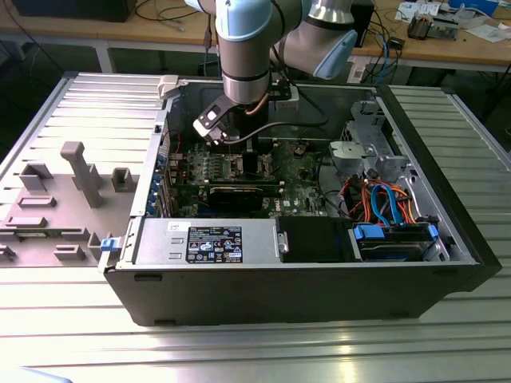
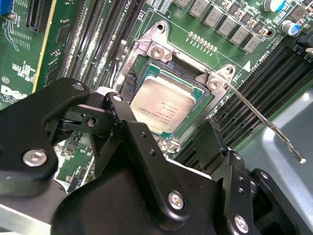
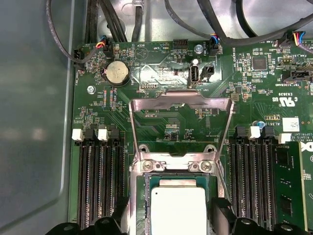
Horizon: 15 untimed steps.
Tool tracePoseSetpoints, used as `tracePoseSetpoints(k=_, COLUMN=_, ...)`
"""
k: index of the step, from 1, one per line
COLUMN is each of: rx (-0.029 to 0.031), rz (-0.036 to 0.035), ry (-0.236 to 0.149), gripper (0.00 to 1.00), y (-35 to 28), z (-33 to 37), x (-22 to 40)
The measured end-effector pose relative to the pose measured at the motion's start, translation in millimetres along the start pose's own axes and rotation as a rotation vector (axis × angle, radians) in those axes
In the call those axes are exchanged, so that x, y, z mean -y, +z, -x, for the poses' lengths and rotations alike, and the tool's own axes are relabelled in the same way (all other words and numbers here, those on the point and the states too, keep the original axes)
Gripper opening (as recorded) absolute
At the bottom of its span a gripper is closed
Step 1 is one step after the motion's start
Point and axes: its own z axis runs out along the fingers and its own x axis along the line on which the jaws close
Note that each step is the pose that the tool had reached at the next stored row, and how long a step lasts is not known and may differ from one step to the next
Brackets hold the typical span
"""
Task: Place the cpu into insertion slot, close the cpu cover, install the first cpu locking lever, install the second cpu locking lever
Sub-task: 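Place the cpu into insertion slot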
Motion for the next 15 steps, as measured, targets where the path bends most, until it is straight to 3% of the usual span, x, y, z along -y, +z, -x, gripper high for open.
tracePoseSetpoints(k=7, rx=-0.0006, rz=0.0001, ry=0.000, gripper=0.75, y=0.2, z=-3.8, x=0.0)
tracePoseSetpoints(k=15, rx=-0.0007, rz=0.0001, ry=0.000, gripper=0.75, y=0.5, z=-3.1, x=-1.3)
